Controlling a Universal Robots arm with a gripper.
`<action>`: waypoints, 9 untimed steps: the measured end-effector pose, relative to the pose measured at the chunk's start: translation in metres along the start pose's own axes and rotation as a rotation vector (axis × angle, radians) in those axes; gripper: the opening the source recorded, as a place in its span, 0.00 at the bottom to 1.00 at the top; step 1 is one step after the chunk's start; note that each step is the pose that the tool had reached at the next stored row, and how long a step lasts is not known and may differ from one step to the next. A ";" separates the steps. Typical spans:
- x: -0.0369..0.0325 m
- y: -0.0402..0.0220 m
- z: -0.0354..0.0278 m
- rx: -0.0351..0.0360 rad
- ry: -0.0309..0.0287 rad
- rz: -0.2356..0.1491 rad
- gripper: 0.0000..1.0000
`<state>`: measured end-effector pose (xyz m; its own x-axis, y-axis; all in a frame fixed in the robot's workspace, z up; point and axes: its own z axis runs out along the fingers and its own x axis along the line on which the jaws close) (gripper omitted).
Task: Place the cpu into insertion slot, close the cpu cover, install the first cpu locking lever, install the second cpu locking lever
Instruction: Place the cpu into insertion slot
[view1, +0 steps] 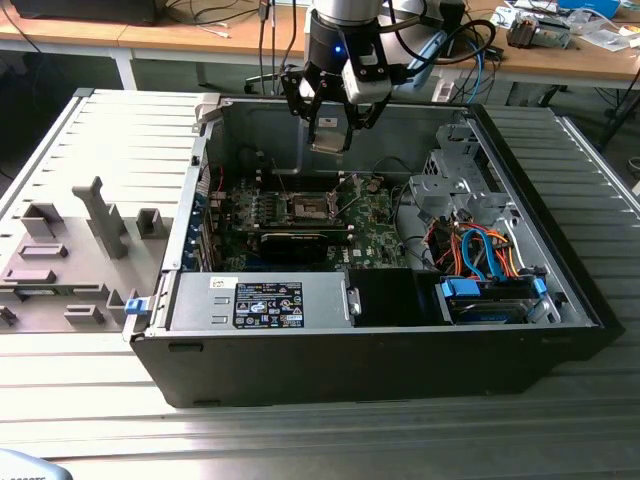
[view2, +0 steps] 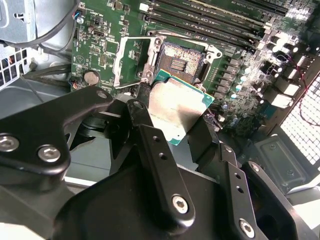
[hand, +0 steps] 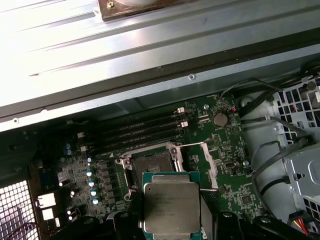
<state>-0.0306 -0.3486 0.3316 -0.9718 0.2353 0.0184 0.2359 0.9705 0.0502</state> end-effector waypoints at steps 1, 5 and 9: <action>0.0000 0.0000 0.0000 0.0000 0.0000 0.001 0.55; 0.0000 0.0000 0.0000 -0.0001 -0.0003 0.006 0.55; 0.0000 0.0000 0.0001 -0.0002 -0.0005 0.009 0.55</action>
<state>-0.0306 -0.3486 0.3316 -0.9697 0.2437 0.0183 0.2443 0.9684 0.0502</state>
